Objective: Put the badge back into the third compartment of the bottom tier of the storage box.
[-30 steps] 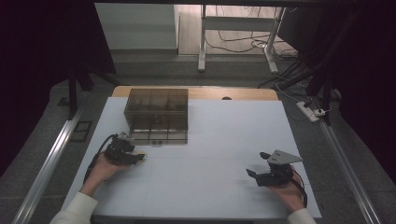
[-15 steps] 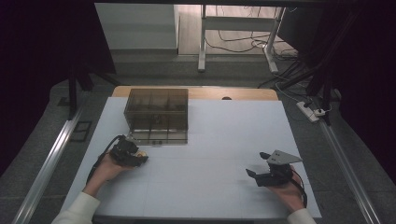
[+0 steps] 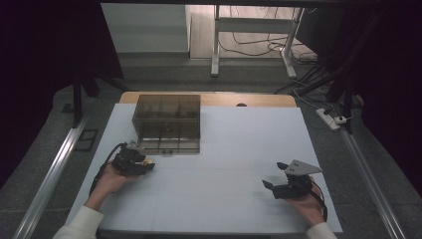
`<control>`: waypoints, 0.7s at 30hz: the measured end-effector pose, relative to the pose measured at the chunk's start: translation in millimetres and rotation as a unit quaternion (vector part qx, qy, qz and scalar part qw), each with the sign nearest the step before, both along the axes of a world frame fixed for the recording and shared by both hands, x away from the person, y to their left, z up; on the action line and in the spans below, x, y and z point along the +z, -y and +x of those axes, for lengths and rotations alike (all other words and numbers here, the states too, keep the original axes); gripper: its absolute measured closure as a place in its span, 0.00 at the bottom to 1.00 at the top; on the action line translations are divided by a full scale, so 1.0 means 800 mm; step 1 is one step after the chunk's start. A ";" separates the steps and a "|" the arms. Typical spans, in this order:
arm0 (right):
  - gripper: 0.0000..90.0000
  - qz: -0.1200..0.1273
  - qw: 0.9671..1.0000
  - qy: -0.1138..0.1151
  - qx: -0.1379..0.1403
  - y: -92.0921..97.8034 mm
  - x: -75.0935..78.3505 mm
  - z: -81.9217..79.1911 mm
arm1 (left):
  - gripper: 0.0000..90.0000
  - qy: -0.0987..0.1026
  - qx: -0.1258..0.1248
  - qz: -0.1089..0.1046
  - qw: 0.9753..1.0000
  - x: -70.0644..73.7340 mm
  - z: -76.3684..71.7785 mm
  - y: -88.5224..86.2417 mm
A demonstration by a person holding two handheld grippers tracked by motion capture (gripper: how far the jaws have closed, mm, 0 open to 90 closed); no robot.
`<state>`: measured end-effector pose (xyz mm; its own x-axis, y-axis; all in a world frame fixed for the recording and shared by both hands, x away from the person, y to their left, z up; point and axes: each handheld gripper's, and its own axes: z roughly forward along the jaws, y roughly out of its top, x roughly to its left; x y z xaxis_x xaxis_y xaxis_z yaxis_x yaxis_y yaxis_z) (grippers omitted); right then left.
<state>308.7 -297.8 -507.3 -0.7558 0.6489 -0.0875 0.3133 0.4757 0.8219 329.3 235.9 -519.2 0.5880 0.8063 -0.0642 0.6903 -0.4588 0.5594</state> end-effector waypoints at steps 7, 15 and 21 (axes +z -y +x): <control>0.15 0.001 1.000 0.000 -0.001 0.000 0.000 0.000 | 0.51 0.012 0.001 -0.014 1.000 0.007 -0.005 -0.001; 0.15 0.001 1.000 0.000 -0.001 0.000 0.000 0.000 | 0.51 0.026 0.008 -0.037 0.999 0.014 -0.008 -0.007; 0.15 0.001 1.000 0.000 -0.001 0.000 0.000 0.000 | 0.51 0.039 0.016 -0.049 0.998 0.019 -0.011 -0.010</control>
<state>308.8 -298.1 -507.3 -0.7548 0.6503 -0.0859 0.3148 0.4741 0.8223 320.6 244.1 -503.7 0.5679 0.8172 -0.0983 0.6562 -0.3774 0.6534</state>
